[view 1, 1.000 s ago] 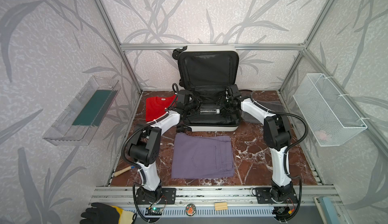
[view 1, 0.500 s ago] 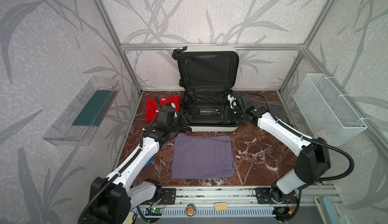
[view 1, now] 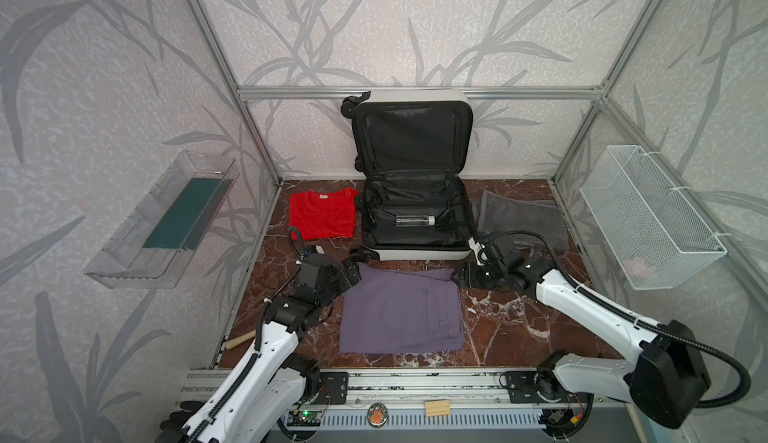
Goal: Pack the luggage
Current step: 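Move both grippers down to the lavender jeans' nearer corners, then grasp the lavender jeans' edges with both grippers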
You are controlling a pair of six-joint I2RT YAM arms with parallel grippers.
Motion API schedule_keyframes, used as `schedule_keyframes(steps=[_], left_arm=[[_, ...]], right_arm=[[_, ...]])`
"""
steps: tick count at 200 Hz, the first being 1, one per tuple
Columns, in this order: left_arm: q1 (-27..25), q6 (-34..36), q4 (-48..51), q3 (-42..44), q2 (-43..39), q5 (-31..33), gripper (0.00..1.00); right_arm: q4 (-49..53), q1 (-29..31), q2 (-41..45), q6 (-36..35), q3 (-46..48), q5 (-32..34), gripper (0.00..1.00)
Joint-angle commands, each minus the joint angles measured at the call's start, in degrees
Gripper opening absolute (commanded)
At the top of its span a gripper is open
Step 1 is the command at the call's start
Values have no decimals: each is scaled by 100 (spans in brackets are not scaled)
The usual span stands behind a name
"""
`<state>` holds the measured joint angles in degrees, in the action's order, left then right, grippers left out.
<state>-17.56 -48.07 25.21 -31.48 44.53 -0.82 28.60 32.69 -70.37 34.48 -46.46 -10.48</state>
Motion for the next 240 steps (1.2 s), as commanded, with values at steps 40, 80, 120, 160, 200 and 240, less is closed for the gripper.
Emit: schedule_keyframes(steps=[40,80,120,160,200,240], left_arm=[[153,45,1,572,53,68,97],[236,-34,-287,865,177,-41,96],[314,-13,-596,1077,412,-142,96],[381,58,-1053,1160,886,-325,96],[402,94,-1528,1172,1423,-591,95],[403,110,-1836,1196,1777,-753,94]], right_arm=[[-102,36,282,158,541,-45,79],[-160,36,112,103,541,-119,79],[-463,49,-245,138,557,-327,79],[-717,57,-596,159,565,-436,79],[-929,71,-885,160,618,-507,79],[-1230,80,-1163,381,730,-631,78]])
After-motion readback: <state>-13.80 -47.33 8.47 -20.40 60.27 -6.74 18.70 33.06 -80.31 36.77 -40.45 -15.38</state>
